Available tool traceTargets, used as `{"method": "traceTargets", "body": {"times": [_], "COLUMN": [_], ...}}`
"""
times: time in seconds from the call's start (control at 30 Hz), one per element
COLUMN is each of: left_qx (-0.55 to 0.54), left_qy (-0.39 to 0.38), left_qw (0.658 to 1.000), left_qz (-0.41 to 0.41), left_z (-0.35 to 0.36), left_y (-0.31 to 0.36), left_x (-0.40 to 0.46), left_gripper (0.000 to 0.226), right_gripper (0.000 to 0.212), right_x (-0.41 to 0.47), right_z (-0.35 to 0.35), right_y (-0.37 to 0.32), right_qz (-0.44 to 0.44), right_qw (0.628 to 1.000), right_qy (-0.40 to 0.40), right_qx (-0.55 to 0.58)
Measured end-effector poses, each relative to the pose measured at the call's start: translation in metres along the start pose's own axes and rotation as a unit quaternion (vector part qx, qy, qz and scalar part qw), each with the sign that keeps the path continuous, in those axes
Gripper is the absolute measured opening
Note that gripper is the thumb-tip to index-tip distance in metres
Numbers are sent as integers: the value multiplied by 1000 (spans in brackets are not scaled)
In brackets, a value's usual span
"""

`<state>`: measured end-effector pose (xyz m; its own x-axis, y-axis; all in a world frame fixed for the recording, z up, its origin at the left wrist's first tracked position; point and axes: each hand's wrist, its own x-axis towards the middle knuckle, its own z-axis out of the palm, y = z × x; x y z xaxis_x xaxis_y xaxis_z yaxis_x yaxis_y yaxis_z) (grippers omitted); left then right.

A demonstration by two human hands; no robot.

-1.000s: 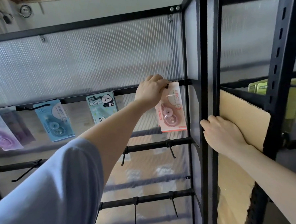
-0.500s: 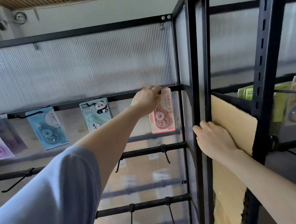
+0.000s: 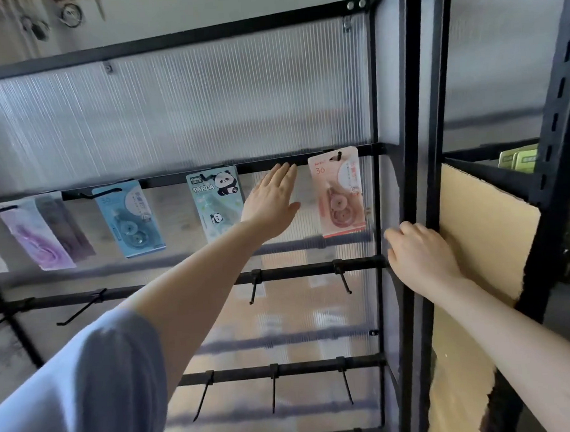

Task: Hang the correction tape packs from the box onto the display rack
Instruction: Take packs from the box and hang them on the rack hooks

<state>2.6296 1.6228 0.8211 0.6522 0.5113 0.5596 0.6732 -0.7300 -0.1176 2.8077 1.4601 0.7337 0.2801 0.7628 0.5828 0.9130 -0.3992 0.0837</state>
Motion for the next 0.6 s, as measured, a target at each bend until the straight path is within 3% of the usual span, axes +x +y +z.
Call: {"method": "traceTargets", "body": {"times": [0.2, 0.33, 0.6], "left_qx": [14, 21, 39], "left_qy": [-46, -56, -86], "left_qw": [998, 997, 989], "left_qz": [-28, -48, -113], "left_z": [5, 2, -1], "left_y": [-36, -65, -132], "left_x": [-41, -72, -149], "left_gripper": [71, 71, 70], "right_gripper": [10, 22, 26], "right_x": [8, 15, 23], "right_z": [2, 7, 19], "right_y": [-40, -69, -145], "right_qz": [-27, -45, -84], "right_qw": [999, 999, 995], "right_qy": [-16, -18, -33], "right_qx": [7, 18, 30]}}
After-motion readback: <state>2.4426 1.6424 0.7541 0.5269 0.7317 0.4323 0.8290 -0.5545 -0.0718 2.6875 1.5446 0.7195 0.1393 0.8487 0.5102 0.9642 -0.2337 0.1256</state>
